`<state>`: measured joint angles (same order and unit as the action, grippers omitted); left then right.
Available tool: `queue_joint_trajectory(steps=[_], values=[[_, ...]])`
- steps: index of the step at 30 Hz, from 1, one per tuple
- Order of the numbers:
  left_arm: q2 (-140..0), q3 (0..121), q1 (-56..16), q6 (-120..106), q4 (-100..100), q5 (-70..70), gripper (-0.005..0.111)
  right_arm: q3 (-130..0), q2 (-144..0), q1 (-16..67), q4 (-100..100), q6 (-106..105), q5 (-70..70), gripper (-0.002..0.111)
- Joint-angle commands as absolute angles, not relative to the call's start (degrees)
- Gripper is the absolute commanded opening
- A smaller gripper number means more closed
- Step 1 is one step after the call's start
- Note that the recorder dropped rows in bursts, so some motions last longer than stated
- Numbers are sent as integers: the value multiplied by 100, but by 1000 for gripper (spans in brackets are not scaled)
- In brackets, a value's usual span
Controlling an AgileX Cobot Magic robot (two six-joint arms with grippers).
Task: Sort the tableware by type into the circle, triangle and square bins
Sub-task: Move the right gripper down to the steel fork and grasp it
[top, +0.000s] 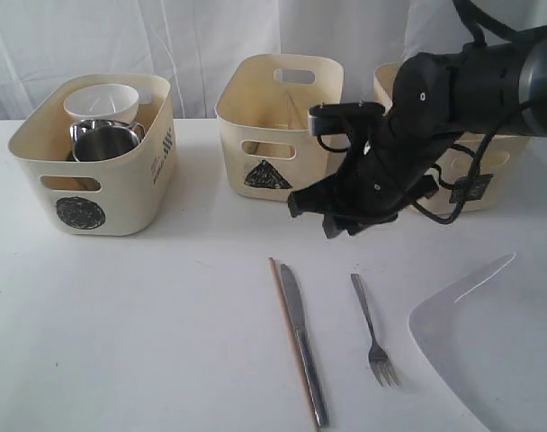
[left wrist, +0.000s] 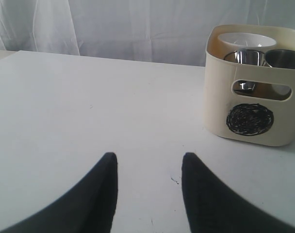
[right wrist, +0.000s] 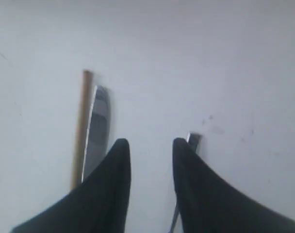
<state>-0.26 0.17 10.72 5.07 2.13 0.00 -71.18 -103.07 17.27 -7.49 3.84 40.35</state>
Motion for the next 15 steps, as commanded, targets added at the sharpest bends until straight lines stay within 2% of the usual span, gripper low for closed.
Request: queue_joint_trajectory(steps=[1, 8, 15], values=[[0, 0, 1089, 523, 242, 0, 47, -6899, -10244, 1733, -143, 1428, 4581, 29], [0, 0, 1089, 523, 242, 0, 47, -6319, -10244, 1762, -131, 1711, 4714, 30], [0, 0, 1089, 523, 242, 0, 47, -6253, -10244, 1827, -131, 1679, 4658, 42]])
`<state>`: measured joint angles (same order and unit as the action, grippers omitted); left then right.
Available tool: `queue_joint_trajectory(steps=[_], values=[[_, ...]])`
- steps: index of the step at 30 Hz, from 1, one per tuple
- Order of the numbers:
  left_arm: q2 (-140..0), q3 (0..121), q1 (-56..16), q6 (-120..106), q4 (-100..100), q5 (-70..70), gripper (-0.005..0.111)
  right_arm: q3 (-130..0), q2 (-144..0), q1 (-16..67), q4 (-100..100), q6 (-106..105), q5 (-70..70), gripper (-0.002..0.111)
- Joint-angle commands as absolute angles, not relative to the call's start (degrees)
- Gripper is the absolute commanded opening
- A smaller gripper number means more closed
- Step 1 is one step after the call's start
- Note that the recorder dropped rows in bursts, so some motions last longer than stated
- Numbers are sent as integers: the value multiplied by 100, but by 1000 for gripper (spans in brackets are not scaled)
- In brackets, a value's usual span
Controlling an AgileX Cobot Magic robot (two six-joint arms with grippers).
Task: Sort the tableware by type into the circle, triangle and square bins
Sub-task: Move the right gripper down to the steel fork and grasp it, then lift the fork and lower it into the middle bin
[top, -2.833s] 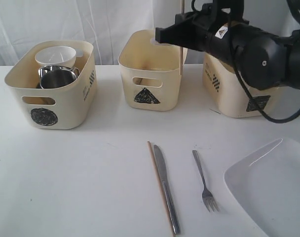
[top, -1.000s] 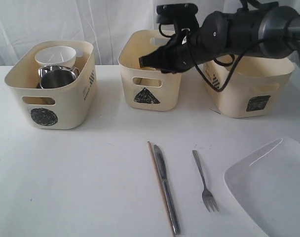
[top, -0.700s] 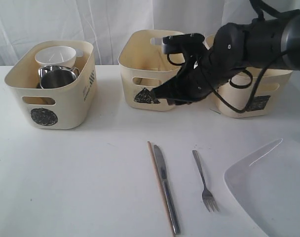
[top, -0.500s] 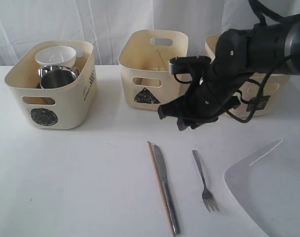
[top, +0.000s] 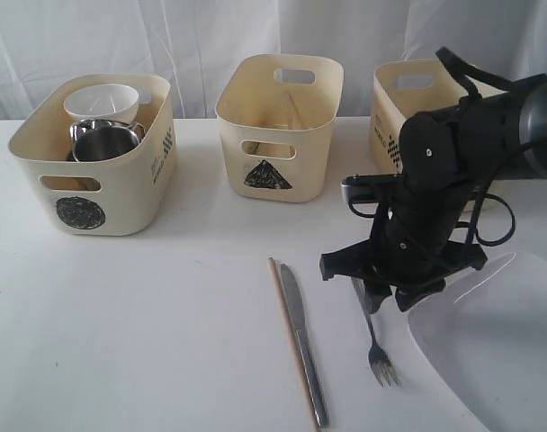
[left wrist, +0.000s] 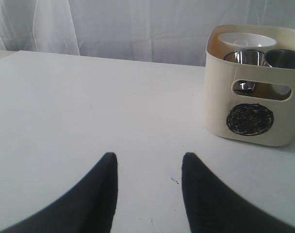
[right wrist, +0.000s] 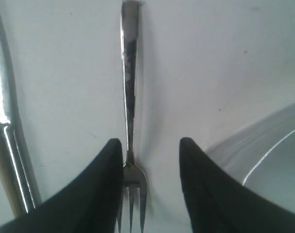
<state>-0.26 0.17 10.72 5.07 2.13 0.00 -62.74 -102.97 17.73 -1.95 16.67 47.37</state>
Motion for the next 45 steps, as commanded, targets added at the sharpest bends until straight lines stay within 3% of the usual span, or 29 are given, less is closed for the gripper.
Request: queue_joint_trajectory(steps=[1, 45], values=[[0, 0, 1089, 523, 242, 0, 47, -6253, -10244, 1827, -170, 1679, 4610, 43], [0, 0, 1089, 523, 242, 0, 47, -6253, -11047, 1991, -177, 1679, 4232, 41]])
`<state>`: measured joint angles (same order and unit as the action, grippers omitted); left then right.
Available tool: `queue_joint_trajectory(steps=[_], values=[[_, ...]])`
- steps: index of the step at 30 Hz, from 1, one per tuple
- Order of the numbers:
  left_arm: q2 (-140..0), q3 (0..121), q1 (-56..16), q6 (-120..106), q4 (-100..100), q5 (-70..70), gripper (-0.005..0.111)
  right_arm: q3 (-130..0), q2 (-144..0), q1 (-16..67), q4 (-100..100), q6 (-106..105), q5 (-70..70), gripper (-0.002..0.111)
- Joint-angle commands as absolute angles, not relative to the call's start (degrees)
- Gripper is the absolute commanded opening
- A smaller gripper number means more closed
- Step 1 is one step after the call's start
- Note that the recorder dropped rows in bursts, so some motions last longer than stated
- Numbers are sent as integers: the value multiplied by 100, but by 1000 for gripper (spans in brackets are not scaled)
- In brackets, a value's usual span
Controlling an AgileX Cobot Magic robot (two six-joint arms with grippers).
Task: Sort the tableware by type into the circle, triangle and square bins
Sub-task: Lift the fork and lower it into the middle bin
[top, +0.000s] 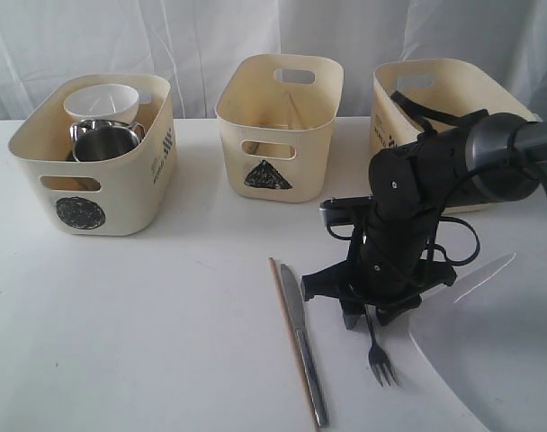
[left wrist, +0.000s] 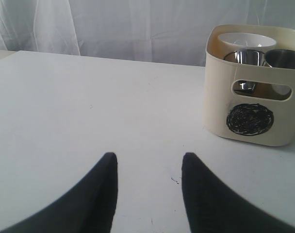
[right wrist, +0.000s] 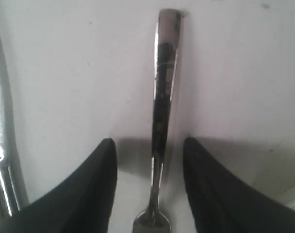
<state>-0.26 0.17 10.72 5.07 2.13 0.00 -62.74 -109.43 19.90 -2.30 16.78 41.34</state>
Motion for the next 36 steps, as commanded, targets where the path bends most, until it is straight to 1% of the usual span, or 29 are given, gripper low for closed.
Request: queue_joint_trajectory(steps=[1, 2, 9, 12, 13, 17, 28, 36], values=[[0, 0, 1089, 523, 242, 0, 47, -6253, -11047, 1991, -177, 1679, 4246, 39], [0, 0, 1089, 523, 242, 0, 47, -6253, -11047, 1991, -177, 1679, 4246, 37], [0, 0, 1089, 523, 242, 0, 47, -6253, -11047, 2022, -177, 1664, 4257, 11], [0, 0, 1089, 523, 242, 0, 47, -6253, -11047, 2065, -219, 1501, 4237, 2], [0, 0, 1089, 523, 242, 0, 47, -6253, -11047, 2091, -279, 1473, 4223, 1], [0, 0, 1089, 523, 242, 0, 47, -6253, -10972, 2165, -323, 1425, 4144, 0], [0, 0, 1089, 523, 242, 0, 47, -6253, -9545, 2221, -810, 1159, 3593, 0], [0, 0, 1089, 523, 242, 0, 47, -6253, -8924, 2221, -799, 894, 2595, 0]])
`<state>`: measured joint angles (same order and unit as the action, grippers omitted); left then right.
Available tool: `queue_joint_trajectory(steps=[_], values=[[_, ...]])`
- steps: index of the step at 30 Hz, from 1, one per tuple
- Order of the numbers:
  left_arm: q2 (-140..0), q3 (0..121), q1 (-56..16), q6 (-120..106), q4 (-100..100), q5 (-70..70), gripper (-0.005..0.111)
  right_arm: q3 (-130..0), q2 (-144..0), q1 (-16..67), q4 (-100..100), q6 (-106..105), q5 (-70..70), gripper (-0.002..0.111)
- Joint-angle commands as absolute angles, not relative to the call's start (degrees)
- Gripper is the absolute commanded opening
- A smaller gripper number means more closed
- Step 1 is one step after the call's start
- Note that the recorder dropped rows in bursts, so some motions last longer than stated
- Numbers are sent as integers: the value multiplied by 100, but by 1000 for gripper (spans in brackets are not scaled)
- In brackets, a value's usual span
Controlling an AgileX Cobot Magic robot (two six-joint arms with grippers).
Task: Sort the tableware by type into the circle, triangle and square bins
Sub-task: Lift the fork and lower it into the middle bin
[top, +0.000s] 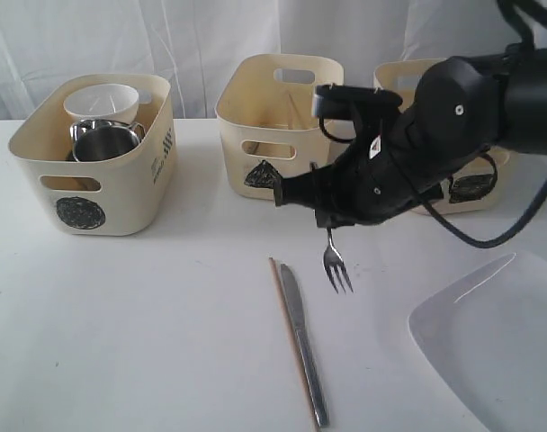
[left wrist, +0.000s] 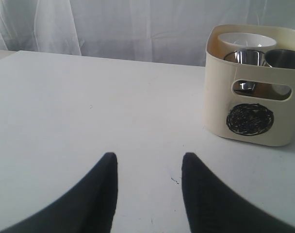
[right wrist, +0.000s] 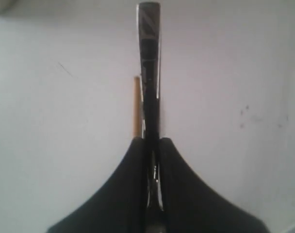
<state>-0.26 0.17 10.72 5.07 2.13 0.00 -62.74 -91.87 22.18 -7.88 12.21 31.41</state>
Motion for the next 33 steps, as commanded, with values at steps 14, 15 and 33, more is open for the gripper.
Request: queue_joint_trajectory(steps=[14, 15, 33], values=[[0, 0, 1089, 523, 242, 0, 47, -6277, -9118, 2018, -777, 603, 47, 0], [0, 0, 1089, 523, 242, 0, 47, -6277, -9159, 2004, -777, 603, -151, 0], [0, 0, 1089, 523, 242, 0, 47, -7828, -10554, 1578, -777, 469, -639, 0]])
